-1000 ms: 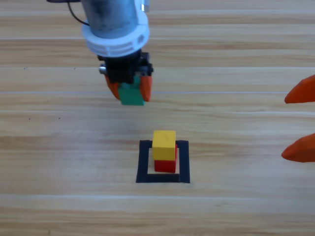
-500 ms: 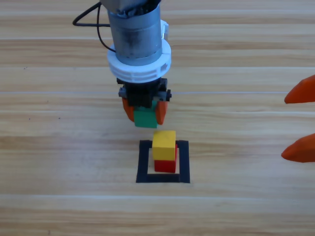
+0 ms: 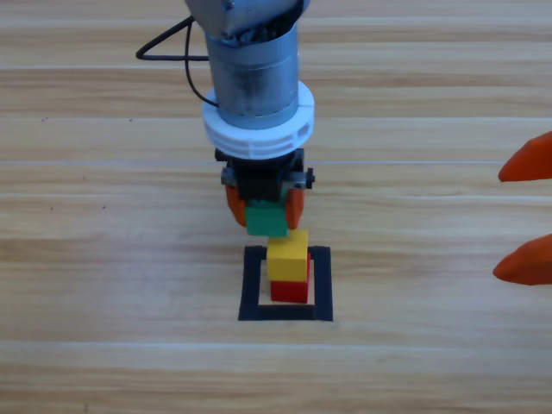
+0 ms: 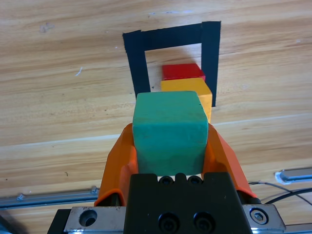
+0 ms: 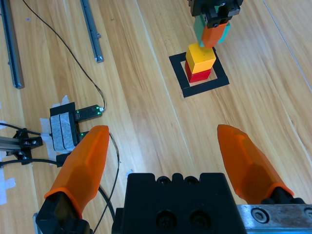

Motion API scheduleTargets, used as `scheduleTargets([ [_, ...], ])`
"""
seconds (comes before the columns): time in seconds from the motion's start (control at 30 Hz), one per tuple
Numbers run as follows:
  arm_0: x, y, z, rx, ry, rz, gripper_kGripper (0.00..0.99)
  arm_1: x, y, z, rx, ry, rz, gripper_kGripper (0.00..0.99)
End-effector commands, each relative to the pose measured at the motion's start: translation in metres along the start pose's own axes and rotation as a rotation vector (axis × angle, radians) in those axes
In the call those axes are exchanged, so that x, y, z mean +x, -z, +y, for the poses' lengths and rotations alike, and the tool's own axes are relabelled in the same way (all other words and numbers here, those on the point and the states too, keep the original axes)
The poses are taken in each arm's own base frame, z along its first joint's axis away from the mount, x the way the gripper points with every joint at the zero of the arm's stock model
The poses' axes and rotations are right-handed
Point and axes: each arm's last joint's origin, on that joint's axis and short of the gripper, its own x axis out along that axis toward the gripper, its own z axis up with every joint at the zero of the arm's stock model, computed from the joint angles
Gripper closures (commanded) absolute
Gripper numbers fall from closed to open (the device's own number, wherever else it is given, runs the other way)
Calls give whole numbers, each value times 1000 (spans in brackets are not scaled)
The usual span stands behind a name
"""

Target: Stack the blocks in the rectangular block: red at the bottom, yellow in the middle, green on top

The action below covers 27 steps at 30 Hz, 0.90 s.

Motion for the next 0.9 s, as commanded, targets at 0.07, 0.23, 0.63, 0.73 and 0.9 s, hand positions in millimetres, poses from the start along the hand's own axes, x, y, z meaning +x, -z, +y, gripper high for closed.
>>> scheduleTargets([
  [0.07,23,9,-25,29,-18,35,978,13,9,-10,36,1,48,11],
  [0.23,26,10,-29,30,-21,36,976,14,9,-10,42,-1,55,42],
  [0.63,29,12,-28,30,-31,43,976,14,10,-10,49,-7,71,68],
  [0.73,30,12,-27,29,-37,46,976,14,9,-10,49,-7,72,68],
  [0.9,32,12,-27,30,-43,48,976,14,9,-10,47,-7,72,68],
])
